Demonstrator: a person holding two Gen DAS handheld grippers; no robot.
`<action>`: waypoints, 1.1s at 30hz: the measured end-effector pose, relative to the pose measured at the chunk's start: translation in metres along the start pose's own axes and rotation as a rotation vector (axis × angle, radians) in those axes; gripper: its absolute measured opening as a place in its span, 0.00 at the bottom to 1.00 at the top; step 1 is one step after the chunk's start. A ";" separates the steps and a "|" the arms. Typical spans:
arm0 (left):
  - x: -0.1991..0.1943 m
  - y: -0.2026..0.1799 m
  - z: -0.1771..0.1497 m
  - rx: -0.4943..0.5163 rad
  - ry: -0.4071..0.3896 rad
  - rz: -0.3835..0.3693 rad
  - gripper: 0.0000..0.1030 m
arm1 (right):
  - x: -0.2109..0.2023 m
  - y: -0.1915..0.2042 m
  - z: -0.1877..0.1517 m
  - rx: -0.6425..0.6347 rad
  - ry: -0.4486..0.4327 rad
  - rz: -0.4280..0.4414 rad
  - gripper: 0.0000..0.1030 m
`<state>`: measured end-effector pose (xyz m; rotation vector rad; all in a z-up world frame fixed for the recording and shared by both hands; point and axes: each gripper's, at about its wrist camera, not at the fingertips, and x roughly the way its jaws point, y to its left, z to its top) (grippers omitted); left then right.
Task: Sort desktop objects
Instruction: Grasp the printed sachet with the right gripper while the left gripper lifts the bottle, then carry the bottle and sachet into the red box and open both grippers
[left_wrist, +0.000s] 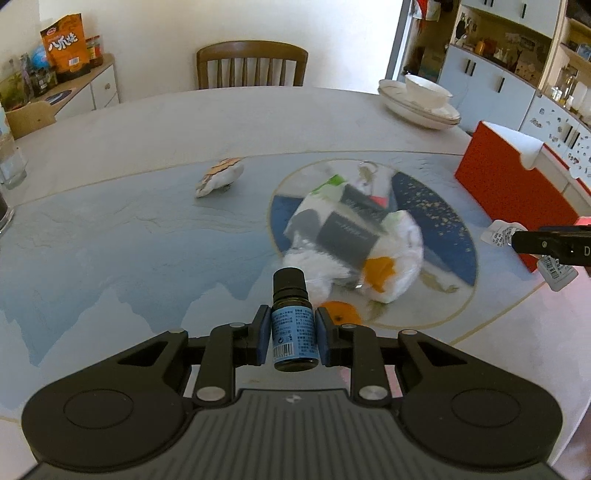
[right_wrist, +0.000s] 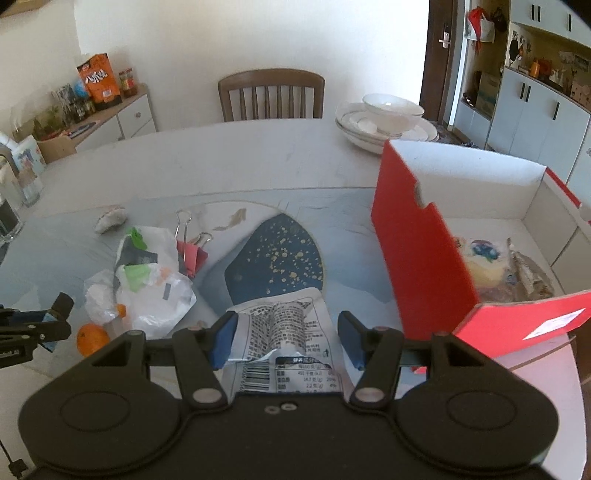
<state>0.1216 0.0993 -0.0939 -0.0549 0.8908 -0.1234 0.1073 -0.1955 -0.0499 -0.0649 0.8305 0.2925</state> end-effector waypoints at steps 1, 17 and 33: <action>-0.002 -0.003 0.001 0.000 -0.003 -0.006 0.24 | -0.004 -0.002 0.000 0.002 -0.005 0.004 0.57; -0.024 -0.072 0.030 0.067 -0.044 -0.104 0.24 | -0.054 -0.045 0.014 0.050 -0.079 0.014 0.57; -0.013 -0.164 0.068 0.174 -0.072 -0.191 0.24 | -0.072 -0.123 0.031 0.080 -0.132 -0.025 0.57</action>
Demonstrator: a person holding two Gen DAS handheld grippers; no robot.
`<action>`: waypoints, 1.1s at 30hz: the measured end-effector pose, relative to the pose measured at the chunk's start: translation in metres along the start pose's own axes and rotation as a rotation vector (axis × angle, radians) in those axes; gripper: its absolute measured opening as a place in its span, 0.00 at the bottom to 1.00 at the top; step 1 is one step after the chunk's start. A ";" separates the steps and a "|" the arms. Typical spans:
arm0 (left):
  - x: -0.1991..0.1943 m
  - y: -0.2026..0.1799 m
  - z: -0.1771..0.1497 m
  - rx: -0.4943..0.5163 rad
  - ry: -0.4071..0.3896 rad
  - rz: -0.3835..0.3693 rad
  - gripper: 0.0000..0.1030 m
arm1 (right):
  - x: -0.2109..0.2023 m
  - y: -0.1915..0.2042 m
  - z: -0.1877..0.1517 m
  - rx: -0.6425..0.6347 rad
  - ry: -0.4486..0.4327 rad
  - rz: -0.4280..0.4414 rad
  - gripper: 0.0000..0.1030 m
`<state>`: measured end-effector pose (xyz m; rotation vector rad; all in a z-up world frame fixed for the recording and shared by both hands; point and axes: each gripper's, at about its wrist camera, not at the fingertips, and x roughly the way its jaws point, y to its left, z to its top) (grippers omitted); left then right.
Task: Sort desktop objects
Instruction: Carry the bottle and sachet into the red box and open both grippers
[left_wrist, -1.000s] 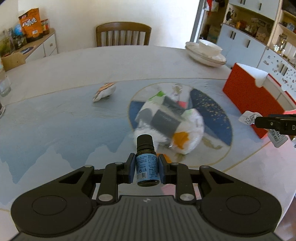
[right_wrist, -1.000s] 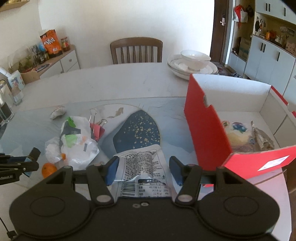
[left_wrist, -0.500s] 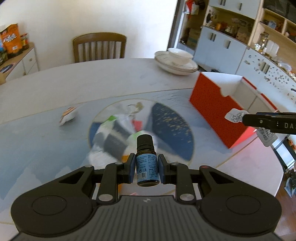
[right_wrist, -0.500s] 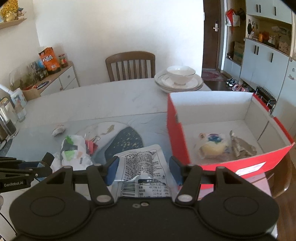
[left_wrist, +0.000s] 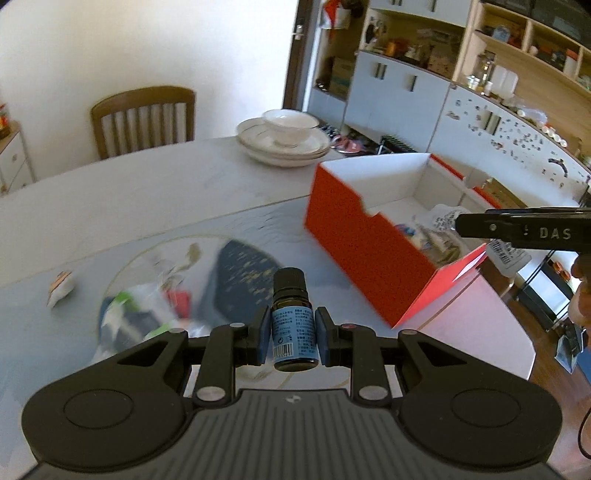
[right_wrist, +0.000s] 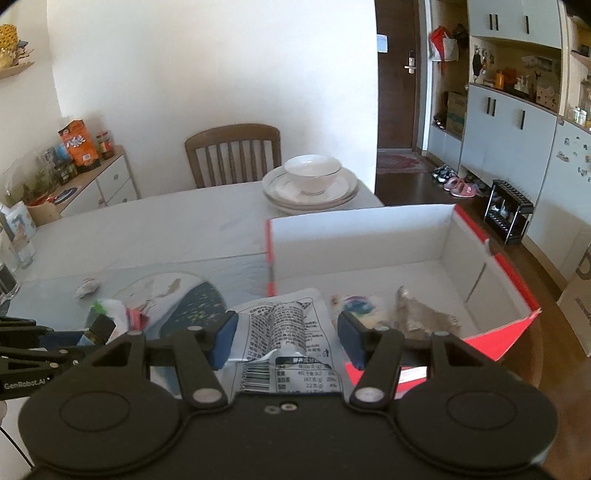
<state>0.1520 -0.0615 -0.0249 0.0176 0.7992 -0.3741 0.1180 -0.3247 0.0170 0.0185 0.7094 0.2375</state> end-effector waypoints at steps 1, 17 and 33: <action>0.002 -0.005 0.003 0.007 -0.002 -0.004 0.24 | 0.000 -0.005 0.001 0.000 -0.002 -0.001 0.57; 0.048 -0.084 0.050 0.108 -0.005 -0.065 0.24 | 0.012 -0.085 0.016 0.015 -0.003 -0.022 0.57; 0.099 -0.138 0.089 0.210 0.021 -0.066 0.24 | 0.044 -0.136 0.026 0.012 0.029 -0.043 0.57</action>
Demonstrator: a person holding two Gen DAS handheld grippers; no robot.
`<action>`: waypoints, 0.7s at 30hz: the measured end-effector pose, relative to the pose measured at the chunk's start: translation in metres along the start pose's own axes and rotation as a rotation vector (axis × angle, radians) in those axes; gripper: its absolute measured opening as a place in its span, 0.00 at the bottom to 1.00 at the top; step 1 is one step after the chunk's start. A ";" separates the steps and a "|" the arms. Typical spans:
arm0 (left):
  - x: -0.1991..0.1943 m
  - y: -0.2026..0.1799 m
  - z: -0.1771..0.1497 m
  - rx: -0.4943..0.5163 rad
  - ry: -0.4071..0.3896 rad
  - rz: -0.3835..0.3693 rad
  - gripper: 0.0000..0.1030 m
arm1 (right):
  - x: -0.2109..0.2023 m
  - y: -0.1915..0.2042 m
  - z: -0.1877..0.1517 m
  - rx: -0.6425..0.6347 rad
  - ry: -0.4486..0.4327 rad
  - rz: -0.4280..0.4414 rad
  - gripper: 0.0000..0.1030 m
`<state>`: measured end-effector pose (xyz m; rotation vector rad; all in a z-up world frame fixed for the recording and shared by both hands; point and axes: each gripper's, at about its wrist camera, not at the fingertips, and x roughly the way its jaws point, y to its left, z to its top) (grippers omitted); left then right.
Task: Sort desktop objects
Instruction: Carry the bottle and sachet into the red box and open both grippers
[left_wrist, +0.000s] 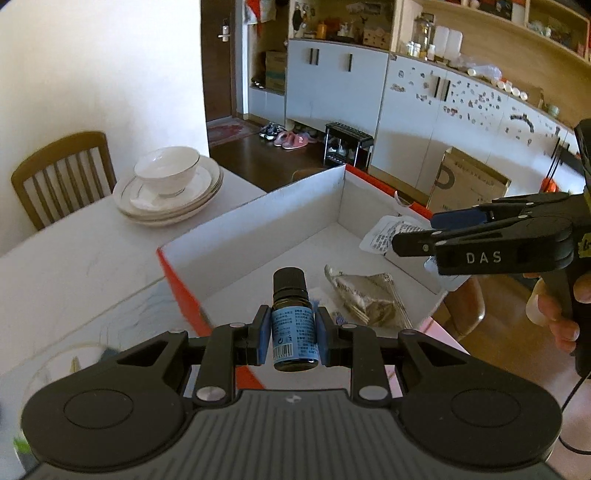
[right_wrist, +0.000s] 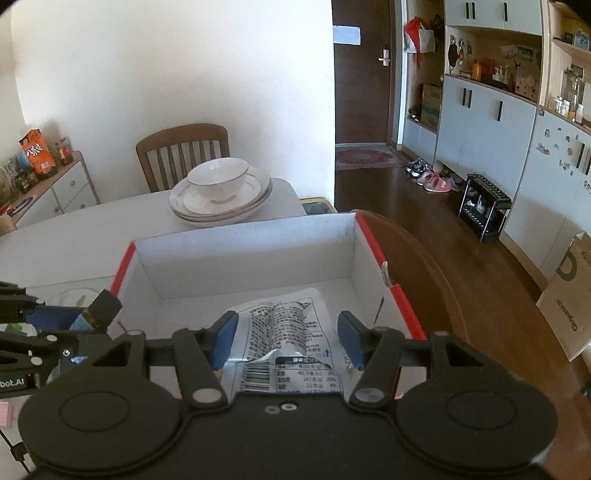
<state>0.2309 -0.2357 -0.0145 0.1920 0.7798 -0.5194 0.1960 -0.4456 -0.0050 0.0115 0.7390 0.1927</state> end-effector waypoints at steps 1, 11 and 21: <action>0.004 -0.002 0.003 0.012 0.001 0.002 0.24 | 0.003 -0.001 0.001 -0.004 0.003 0.000 0.57; 0.053 -0.002 0.030 0.053 0.060 0.029 0.24 | 0.035 -0.012 0.007 -0.038 0.027 0.007 0.57; 0.106 0.012 0.046 0.040 0.164 0.021 0.24 | 0.067 -0.014 0.008 -0.060 0.088 0.000 0.57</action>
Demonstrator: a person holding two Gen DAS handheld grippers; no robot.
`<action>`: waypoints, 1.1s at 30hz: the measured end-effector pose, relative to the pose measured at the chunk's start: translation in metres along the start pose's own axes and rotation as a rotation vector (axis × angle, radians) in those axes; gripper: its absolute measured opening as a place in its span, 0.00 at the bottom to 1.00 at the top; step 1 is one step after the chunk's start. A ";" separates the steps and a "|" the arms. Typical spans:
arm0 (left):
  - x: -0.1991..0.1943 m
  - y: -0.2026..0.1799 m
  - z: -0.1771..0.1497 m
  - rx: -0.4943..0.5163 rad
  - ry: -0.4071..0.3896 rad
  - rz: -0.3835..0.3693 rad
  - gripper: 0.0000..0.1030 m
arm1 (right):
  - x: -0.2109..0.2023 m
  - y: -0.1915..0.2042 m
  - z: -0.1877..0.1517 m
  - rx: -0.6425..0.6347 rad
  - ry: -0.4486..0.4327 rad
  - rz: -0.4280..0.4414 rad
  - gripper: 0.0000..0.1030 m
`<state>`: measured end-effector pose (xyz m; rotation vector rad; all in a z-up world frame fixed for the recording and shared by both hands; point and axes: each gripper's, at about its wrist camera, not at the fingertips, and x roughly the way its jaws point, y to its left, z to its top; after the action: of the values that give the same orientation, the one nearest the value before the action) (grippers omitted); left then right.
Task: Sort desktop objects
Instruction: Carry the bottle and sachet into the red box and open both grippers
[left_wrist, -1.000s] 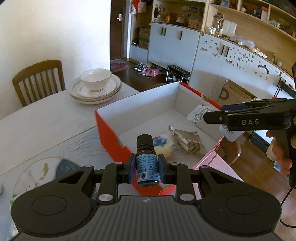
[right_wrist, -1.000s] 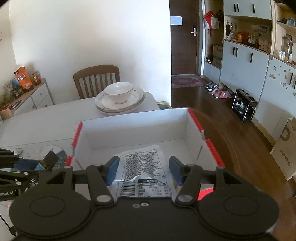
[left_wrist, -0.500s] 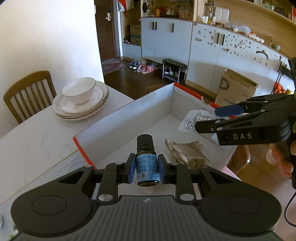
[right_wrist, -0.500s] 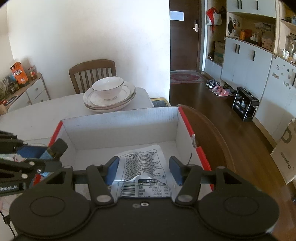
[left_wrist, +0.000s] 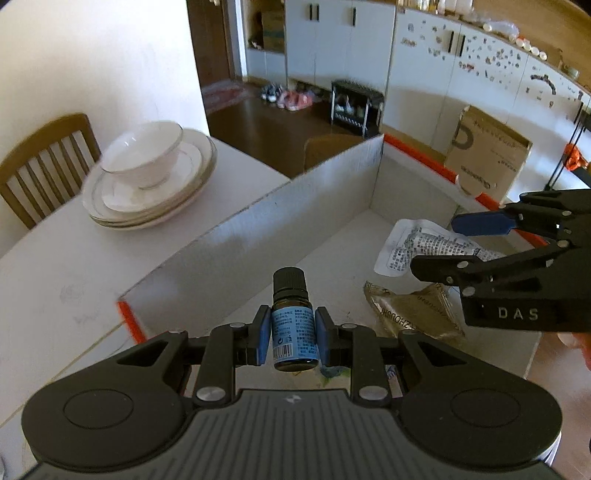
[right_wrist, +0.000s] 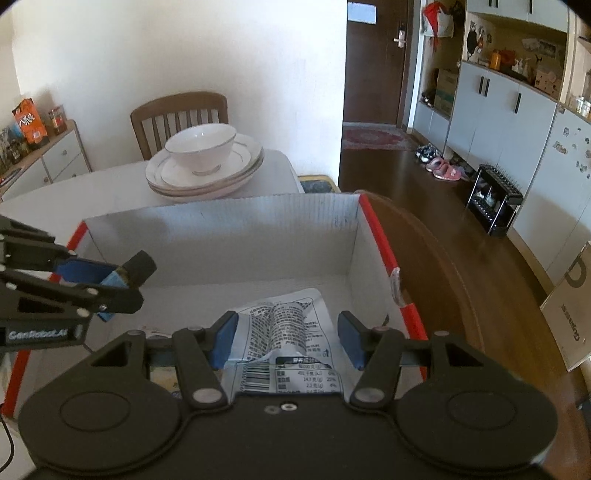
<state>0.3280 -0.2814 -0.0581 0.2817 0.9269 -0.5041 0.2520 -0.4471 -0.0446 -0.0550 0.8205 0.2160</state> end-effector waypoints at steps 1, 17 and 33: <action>0.004 0.000 0.002 0.008 0.014 -0.004 0.24 | 0.003 -0.001 0.001 -0.003 0.005 0.001 0.57; 0.052 -0.010 0.017 0.070 0.171 -0.024 0.23 | 0.027 -0.002 0.002 -0.027 0.088 0.023 0.57; 0.041 -0.009 0.015 0.064 0.148 -0.015 0.23 | 0.028 0.000 0.003 -0.049 0.149 0.071 0.65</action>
<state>0.3538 -0.3073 -0.0833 0.3738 1.0582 -0.5330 0.2730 -0.4419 -0.0628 -0.0890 0.9668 0.3022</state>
